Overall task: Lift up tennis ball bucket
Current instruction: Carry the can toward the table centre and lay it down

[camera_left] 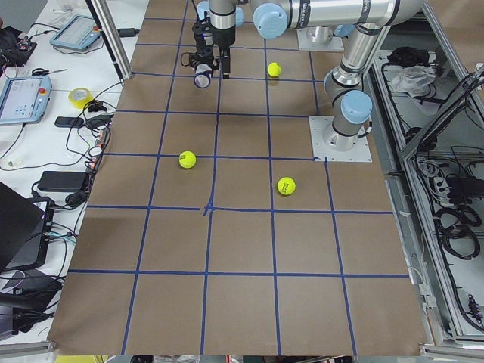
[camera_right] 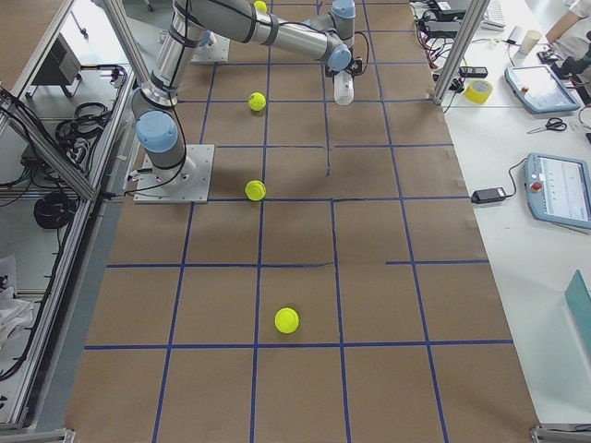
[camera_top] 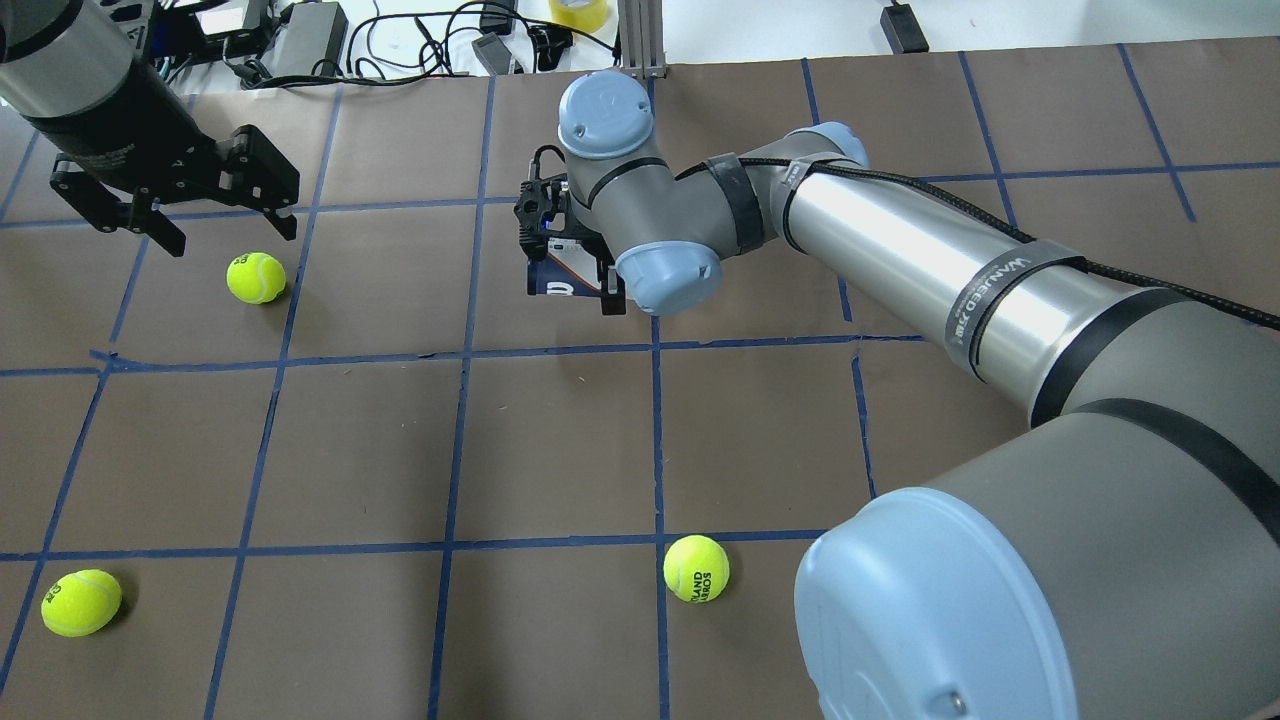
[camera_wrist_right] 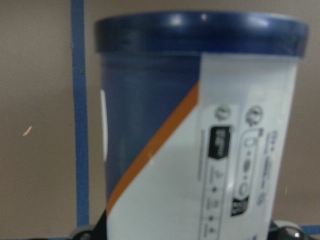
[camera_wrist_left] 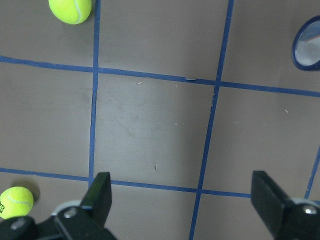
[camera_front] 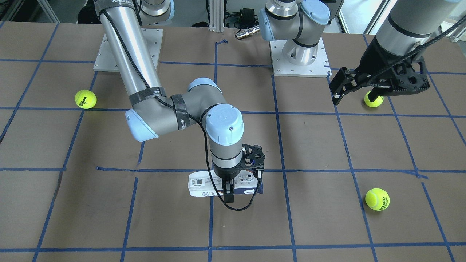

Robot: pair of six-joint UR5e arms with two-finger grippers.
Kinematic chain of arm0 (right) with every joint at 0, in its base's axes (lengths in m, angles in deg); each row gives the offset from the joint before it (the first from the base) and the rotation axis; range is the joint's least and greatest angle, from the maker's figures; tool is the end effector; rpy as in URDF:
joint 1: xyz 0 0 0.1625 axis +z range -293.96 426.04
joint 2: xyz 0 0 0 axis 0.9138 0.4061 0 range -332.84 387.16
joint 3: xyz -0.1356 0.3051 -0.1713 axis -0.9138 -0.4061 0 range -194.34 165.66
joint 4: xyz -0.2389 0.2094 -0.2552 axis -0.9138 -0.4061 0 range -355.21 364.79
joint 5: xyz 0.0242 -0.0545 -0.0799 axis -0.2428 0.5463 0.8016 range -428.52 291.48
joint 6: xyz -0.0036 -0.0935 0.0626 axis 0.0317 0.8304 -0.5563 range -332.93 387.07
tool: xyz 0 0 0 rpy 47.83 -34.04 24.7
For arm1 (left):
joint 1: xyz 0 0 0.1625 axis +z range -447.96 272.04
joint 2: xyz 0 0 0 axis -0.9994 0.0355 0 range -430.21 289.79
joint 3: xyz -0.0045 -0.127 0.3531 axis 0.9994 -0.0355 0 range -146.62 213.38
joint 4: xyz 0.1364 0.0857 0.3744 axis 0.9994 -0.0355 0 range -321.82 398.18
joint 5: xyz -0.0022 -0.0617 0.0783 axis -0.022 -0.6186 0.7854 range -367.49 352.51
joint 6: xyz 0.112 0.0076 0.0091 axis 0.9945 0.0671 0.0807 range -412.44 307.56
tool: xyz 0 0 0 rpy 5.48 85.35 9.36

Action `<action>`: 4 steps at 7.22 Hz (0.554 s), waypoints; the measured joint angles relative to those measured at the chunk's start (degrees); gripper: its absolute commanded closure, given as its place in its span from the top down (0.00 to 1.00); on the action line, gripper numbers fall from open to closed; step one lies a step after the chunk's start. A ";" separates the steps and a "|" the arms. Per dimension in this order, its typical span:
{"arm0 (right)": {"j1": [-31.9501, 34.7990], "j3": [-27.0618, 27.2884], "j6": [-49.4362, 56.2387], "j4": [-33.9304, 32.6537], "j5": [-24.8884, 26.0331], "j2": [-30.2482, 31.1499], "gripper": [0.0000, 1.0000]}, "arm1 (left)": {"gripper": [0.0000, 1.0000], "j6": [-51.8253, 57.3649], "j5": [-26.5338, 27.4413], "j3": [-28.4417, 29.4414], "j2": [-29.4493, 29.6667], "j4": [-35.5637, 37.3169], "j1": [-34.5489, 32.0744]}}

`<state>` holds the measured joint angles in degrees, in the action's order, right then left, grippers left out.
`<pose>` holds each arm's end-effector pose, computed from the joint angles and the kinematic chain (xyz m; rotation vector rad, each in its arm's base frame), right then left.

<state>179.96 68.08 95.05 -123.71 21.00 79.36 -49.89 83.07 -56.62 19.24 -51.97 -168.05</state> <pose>0.3975 -0.5650 0.1681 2.2200 -2.1464 0.2119 -0.0472 -0.4976 0.4296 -0.2012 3.1246 -0.0095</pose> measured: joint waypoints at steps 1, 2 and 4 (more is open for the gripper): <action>0.46 0.57 0.48 -0.37 0.36 -0.26 0.83 | 1.00 0.00 -0.05 0.00 0.10 0.04 -0.01; 0.72 0.82 0.55 -0.66 0.53 -0.58 0.84 | 1.00 0.00 -0.14 0.00 0.30 0.26 -0.01; 0.87 0.53 0.41 -2.36 0.47 -2.38 1.00 | 1.00 0.02 -0.09 0.00 0.54 0.61 0.02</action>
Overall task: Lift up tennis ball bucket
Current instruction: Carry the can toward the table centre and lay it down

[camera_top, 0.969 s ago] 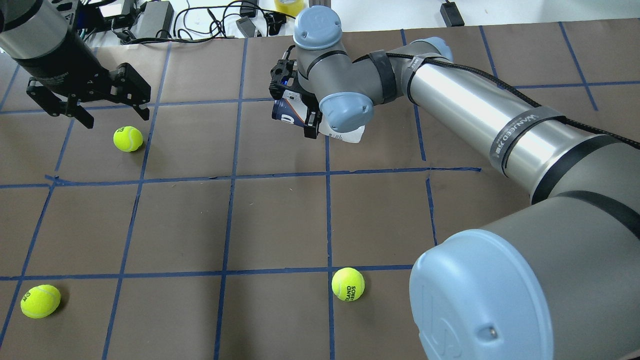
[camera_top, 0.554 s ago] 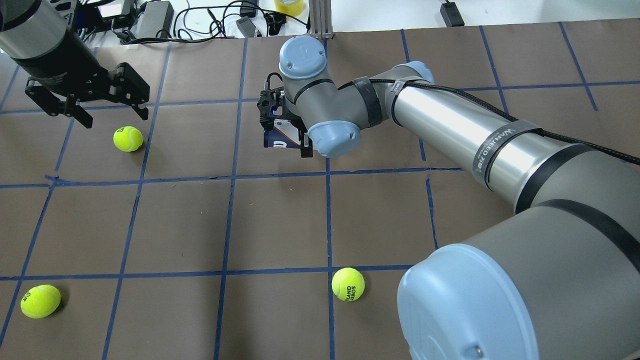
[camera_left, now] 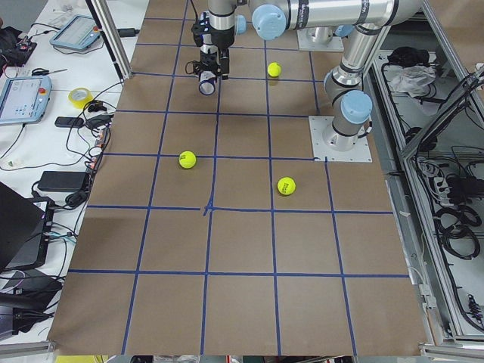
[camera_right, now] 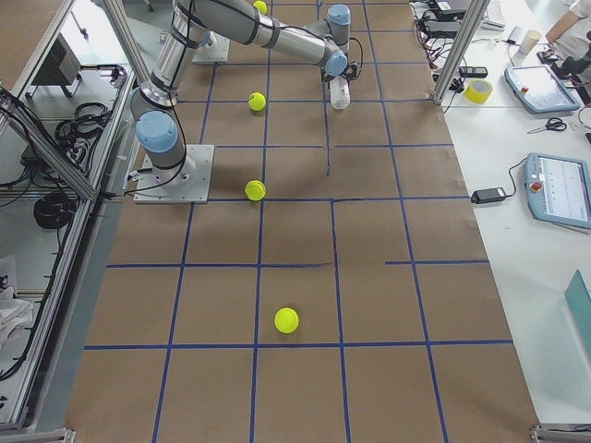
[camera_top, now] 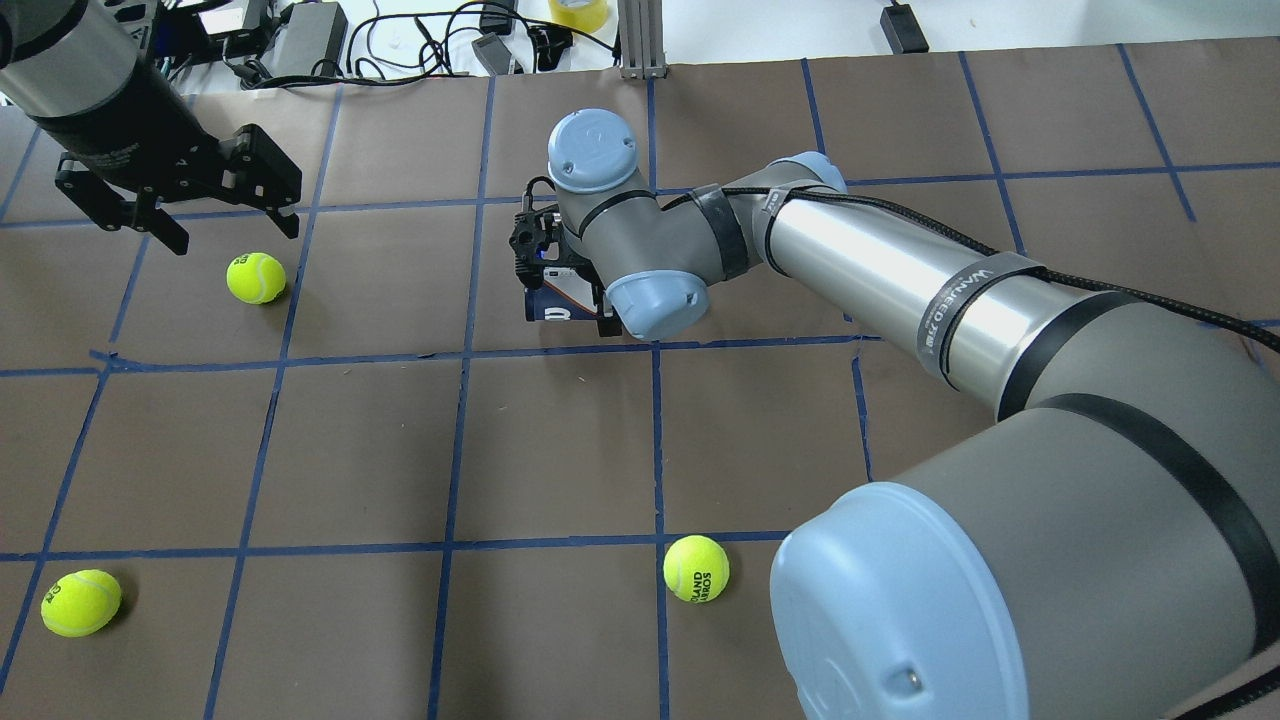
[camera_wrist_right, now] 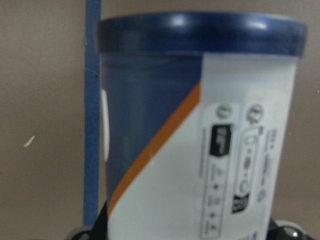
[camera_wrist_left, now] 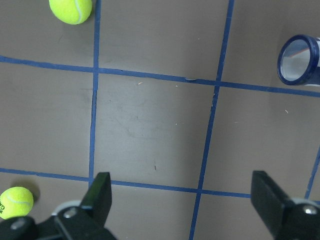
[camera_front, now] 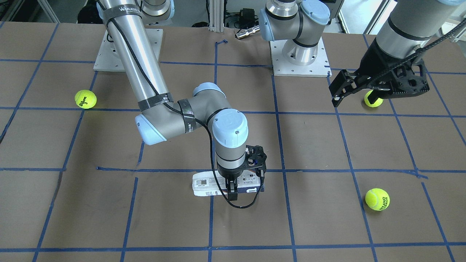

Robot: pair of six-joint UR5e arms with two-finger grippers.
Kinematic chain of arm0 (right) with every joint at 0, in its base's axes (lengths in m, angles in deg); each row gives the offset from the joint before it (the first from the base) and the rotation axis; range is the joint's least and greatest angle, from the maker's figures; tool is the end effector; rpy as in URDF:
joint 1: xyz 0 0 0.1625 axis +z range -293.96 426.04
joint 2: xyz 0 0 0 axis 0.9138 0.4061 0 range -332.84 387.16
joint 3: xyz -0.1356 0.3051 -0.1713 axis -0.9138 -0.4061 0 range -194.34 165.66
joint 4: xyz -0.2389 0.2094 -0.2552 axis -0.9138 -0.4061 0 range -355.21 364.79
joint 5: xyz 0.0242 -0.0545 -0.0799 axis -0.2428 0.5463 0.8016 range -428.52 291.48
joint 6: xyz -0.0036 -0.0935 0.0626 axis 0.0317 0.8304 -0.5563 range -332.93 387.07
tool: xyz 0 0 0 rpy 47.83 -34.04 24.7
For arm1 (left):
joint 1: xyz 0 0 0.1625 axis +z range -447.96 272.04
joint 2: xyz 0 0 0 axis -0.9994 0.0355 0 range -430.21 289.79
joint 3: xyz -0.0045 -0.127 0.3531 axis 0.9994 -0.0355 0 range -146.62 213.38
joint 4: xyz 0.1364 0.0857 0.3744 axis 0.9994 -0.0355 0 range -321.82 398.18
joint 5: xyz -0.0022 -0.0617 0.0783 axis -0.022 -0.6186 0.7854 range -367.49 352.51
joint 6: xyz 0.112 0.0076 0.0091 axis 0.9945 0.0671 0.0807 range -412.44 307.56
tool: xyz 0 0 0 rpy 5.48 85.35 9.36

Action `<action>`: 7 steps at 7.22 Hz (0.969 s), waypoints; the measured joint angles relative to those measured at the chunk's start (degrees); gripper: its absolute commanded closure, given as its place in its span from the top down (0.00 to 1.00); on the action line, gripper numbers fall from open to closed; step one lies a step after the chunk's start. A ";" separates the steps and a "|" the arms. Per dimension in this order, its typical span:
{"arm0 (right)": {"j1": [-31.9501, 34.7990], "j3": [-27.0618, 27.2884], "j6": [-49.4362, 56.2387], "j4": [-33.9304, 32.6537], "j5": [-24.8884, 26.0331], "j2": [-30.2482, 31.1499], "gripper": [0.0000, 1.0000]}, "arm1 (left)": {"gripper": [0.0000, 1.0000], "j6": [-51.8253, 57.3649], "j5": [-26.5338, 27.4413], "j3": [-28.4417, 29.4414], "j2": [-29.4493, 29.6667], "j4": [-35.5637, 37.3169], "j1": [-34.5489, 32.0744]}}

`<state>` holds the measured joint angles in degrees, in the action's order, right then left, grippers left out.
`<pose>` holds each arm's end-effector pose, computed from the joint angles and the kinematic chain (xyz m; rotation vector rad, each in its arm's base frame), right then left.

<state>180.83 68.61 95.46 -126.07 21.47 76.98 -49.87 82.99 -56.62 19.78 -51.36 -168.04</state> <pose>0.4056 -0.5601 0.1405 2.2416 -2.1205 0.1936 -0.0466 -0.5013 0.4261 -0.2010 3.1259 -0.0116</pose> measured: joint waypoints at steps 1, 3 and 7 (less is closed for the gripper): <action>0.04 -0.27 -0.05 -0.71 -0.09 -0.57 1.00 | 1.00 0.02 0.03 0.00 0.03 0.04 0.00; 0.19 -0.47 -0.49 -0.52 -0.03 -0.58 1.00 | 1.00 0.00 0.05 0.00 0.07 0.06 0.00; -1.24 -0.57 -3.05 7.71 -2.06 7.14 1.00 | 1.00 -0.03 0.15 0.00 0.12 -0.07 0.00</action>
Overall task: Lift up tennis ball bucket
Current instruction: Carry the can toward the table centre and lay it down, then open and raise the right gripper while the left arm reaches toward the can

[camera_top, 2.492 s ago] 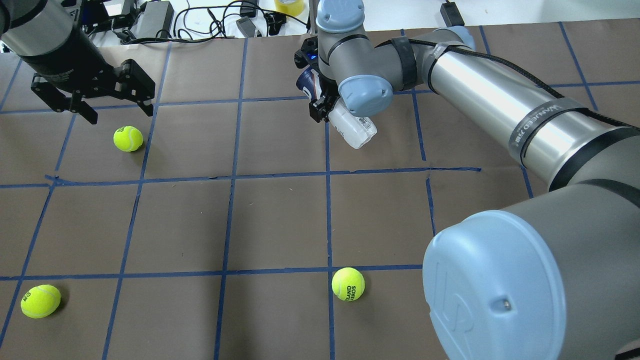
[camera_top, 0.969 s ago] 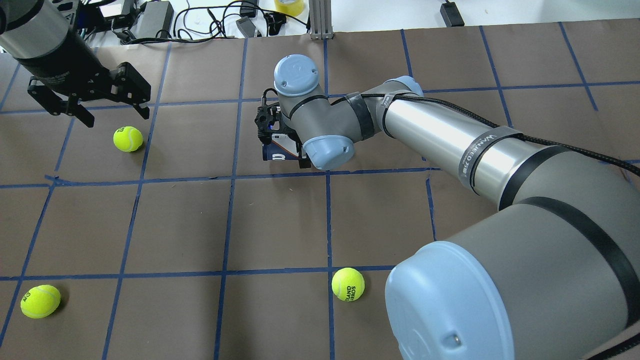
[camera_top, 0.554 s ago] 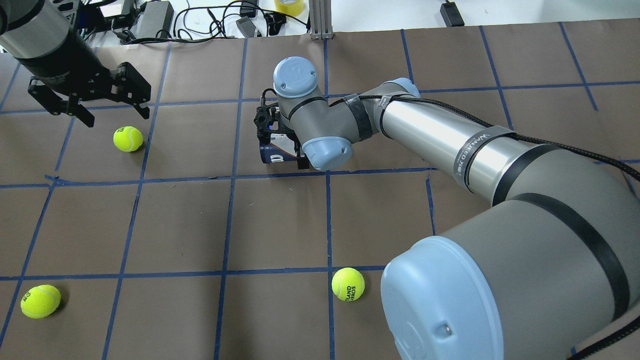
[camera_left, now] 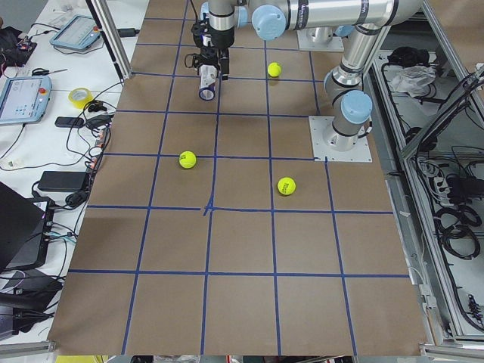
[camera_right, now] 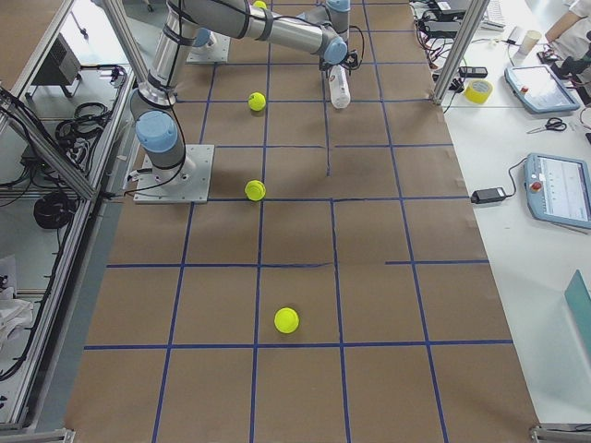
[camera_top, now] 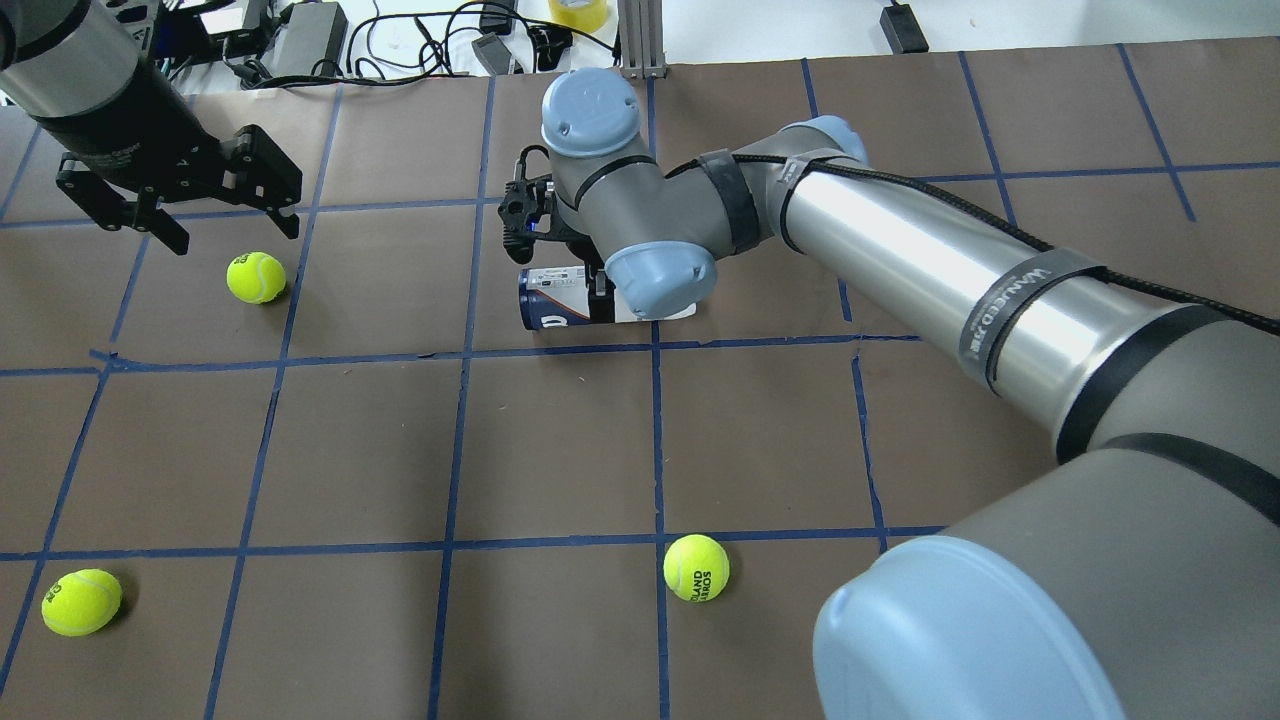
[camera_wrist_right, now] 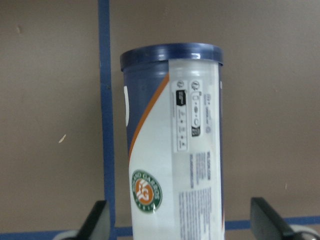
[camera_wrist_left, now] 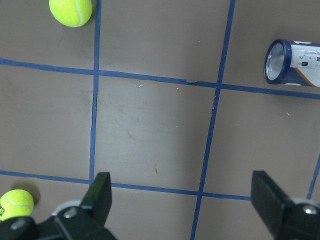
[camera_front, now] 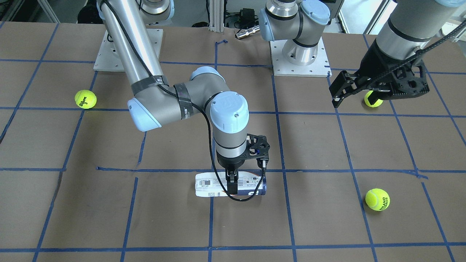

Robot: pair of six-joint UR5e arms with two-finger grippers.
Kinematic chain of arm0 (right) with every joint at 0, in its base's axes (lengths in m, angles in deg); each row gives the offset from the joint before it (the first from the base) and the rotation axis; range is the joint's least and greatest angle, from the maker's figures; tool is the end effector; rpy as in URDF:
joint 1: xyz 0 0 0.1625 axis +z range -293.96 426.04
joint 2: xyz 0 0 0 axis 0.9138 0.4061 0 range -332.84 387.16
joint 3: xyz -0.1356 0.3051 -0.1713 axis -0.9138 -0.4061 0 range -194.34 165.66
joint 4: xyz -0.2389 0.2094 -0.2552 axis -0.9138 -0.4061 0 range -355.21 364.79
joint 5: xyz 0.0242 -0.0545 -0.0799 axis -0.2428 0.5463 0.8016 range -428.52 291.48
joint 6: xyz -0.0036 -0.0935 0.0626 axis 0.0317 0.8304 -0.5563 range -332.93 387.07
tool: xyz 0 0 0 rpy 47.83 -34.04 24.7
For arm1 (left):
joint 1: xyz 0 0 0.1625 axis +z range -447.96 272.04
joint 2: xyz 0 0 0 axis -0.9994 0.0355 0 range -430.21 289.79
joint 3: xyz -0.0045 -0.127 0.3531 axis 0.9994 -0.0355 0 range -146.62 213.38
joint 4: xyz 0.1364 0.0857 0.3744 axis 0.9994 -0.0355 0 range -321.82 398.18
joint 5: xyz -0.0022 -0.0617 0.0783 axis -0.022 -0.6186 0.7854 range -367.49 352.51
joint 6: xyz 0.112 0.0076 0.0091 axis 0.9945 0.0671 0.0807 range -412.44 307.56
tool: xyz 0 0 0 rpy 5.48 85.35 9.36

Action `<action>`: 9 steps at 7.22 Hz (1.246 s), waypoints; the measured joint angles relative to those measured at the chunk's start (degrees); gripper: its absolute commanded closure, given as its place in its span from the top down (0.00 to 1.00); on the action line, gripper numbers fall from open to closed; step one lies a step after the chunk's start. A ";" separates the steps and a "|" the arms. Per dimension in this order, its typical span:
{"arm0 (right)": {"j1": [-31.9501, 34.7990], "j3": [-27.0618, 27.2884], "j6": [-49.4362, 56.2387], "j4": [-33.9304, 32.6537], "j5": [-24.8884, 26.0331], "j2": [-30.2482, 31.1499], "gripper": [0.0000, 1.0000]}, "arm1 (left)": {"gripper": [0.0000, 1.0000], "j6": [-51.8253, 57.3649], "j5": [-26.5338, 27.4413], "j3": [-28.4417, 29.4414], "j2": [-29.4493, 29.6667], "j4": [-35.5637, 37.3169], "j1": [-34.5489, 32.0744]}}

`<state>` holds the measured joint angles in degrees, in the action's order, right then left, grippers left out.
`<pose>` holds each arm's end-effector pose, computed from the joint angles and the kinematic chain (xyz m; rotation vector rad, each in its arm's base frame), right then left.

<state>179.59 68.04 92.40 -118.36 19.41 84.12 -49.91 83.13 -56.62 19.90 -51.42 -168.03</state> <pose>0.3922 -0.5559 0.2136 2.1870 -2.2248 0.2169 -0.0462 -0.5016 0.4250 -0.2022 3.1237 -0.0063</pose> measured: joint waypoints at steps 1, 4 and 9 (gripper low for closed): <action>-2.56 0.10 -0.15 3.47 -2.68 3.39 1.00 | 1.00 -0.05 -0.03 0.00 0.09 -0.04 0.00; -13.25 0.27 -5.08 13.28 -11.15 12.69 1.00 | 1.00 0.18 -1.11 -0.31 1.61 1.48 0.07; -24.31 0.96 -13.72 31.05 -0.53 25.58 1.00 | 1.00 0.07 -21.56 -8.93 12.00 26.58 0.07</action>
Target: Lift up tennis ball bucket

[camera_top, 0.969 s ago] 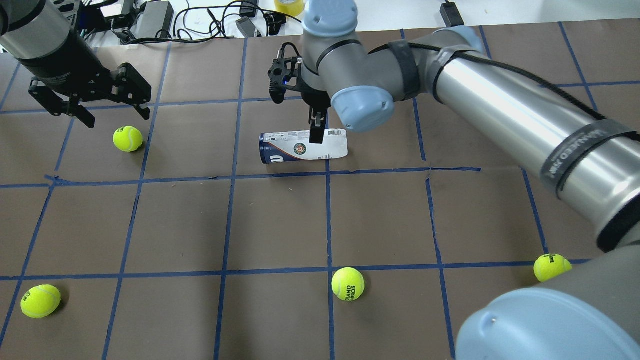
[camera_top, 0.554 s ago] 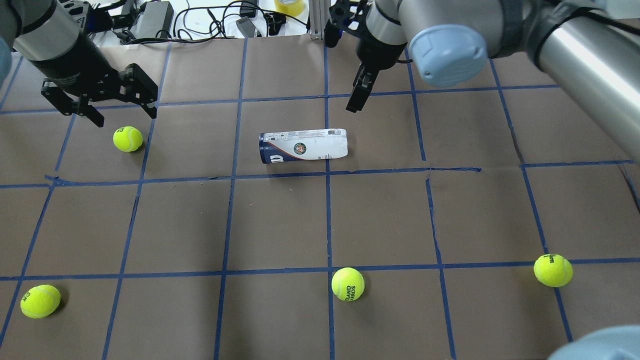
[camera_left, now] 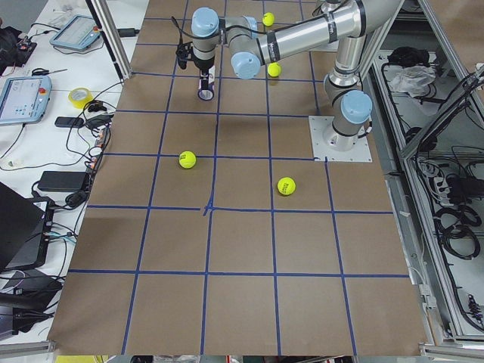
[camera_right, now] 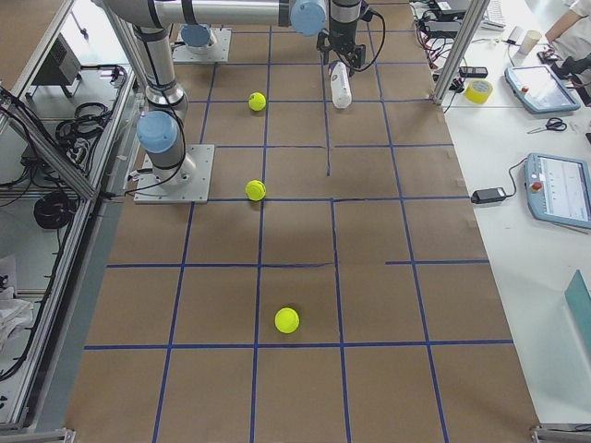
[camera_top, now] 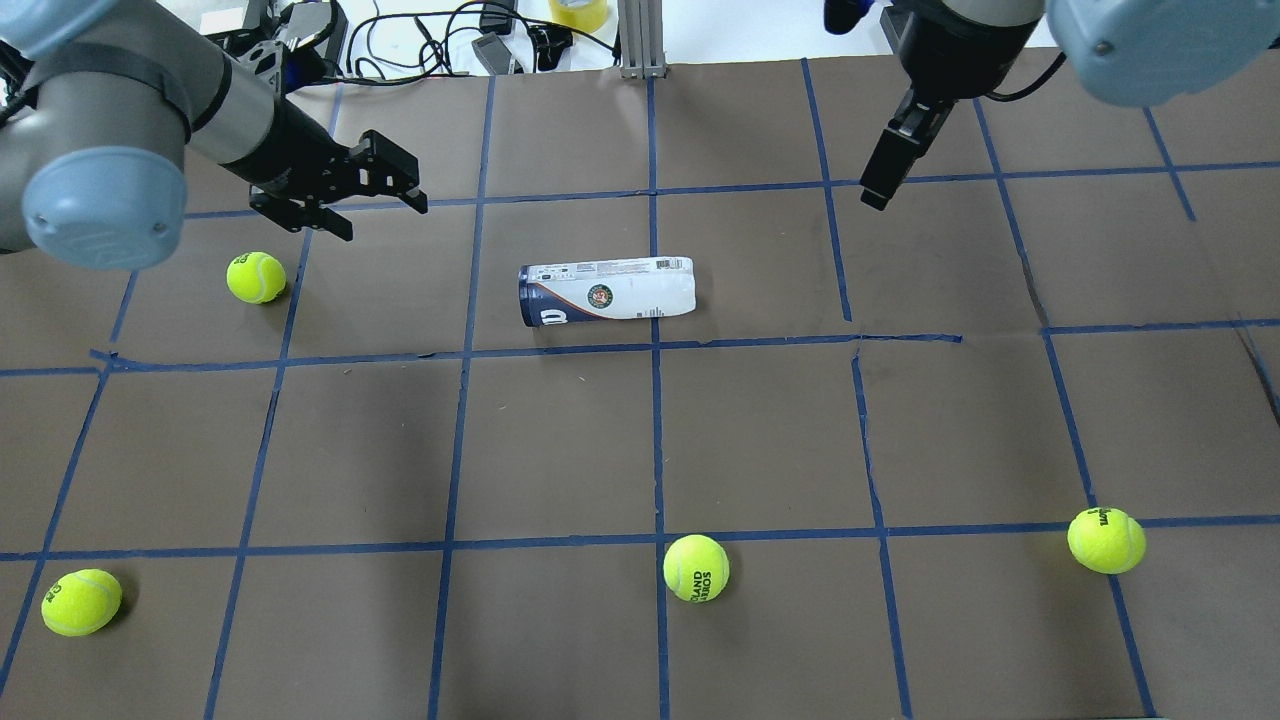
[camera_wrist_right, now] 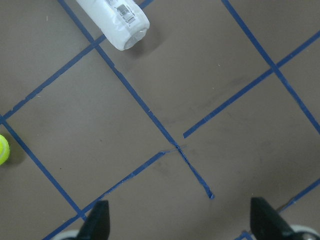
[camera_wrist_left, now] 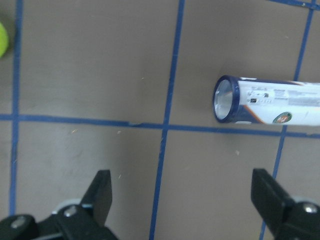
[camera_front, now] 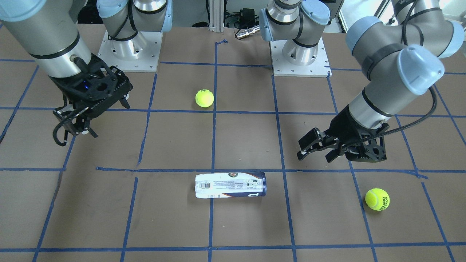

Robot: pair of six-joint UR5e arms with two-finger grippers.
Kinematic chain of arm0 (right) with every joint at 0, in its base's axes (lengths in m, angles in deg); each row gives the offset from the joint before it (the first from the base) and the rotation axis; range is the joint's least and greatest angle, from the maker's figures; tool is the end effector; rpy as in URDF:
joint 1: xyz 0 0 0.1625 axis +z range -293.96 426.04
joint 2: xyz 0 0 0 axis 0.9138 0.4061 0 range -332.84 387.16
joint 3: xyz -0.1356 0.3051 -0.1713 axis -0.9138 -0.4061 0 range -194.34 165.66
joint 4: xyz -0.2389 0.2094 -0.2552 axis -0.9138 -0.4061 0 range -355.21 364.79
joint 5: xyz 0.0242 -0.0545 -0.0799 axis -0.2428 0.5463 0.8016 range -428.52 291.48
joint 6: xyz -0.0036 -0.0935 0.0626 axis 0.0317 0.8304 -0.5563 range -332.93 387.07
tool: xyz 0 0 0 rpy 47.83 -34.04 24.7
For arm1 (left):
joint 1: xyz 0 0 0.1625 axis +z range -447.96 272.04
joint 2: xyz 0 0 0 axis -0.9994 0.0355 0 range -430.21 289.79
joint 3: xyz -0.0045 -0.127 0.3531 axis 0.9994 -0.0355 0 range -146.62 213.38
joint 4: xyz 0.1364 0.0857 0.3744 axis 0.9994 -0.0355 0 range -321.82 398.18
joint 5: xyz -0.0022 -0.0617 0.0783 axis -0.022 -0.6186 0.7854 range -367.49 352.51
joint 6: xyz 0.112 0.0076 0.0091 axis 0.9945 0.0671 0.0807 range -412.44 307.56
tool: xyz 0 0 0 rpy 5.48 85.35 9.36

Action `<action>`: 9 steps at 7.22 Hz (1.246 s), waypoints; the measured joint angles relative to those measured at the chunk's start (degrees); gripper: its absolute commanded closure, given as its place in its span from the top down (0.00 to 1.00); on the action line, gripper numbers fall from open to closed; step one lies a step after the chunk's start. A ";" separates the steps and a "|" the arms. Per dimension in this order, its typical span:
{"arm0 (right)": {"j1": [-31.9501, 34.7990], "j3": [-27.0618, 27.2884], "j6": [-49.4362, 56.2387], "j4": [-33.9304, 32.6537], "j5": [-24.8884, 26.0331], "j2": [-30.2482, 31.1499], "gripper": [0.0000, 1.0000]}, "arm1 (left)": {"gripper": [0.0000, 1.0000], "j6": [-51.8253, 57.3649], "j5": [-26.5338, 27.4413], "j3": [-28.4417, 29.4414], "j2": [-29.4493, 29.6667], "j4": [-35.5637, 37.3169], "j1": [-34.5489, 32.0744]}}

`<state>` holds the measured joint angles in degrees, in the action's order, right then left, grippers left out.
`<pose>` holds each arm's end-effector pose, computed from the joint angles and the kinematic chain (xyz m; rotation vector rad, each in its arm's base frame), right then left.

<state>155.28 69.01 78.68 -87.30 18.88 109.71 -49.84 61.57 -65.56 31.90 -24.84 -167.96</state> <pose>0.1313 -0.5377 0.4189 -1.3359 2.8086 -0.0625 -0.0756 -0.5700 0.2968 0.1531 -2.7788 0.2000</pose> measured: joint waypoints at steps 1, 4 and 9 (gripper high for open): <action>-1.91 0.10 -2.55 1.26 0.42 0.84 1.00 | 1.00 0.18 -3.03 -0.65 2.22 3.23 -0.07; -6.73 0.40 -13.61 7.53 1.79 2.84 1.00 | 1.00 0.85 -14.04 -1.08 8.91 9.14 -0.30; -1.23 0.08 -43.33 9.53 2.51 5.56 1.00 | 1.00 3.27 -20.81 -1.98 15.83 11.58 -1.20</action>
<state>154.06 69.09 35.35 -77.77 21.39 115.26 -46.56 40.76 -67.54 47.73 -13.26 -169.16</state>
